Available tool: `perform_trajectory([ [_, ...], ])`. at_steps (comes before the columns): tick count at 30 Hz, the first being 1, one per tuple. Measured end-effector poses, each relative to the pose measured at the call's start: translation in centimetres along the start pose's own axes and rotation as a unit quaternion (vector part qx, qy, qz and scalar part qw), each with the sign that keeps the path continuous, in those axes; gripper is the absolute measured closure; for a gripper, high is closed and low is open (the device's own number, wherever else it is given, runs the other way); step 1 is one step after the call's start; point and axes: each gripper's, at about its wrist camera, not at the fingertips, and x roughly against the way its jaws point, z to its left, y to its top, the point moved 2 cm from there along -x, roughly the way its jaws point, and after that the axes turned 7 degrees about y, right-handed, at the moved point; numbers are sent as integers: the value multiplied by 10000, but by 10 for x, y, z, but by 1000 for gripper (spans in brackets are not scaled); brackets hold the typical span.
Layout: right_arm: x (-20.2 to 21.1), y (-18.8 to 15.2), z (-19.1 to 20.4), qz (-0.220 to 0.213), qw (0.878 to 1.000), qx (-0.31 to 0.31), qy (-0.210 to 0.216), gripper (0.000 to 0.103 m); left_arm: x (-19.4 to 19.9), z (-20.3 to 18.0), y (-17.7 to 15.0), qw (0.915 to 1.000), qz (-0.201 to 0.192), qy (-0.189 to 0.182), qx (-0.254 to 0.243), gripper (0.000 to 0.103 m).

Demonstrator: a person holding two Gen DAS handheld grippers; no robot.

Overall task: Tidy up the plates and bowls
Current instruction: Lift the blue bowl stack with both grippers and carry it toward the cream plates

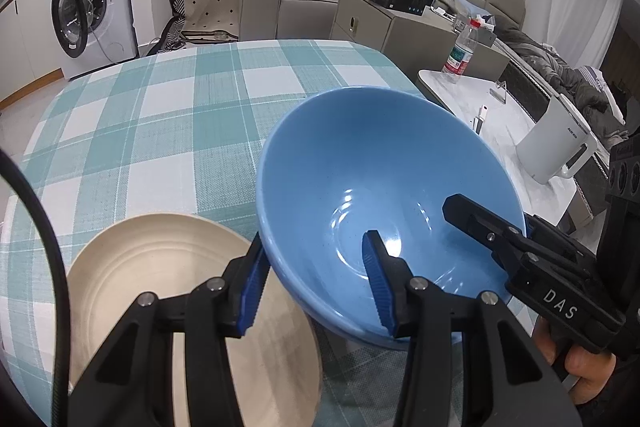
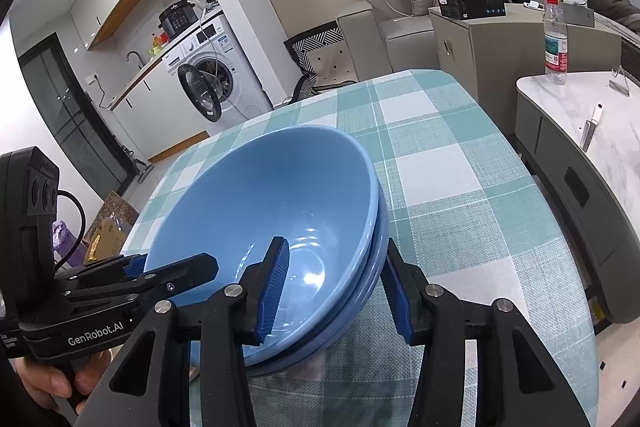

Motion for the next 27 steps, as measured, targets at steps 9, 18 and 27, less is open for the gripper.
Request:
perform_trajectory([
  [9,11,3,3,-143,9999,62,10,55,13,-2,1,9999,-141,45,-27,57],
  [18,27,5,16,-309,9994,168,57,55,33,0,3,9994,-343,42,5,57],
  [27,43,6,42,-426,9983,389,58,55,54,12,2,9984,-553,-40,95,57],
])
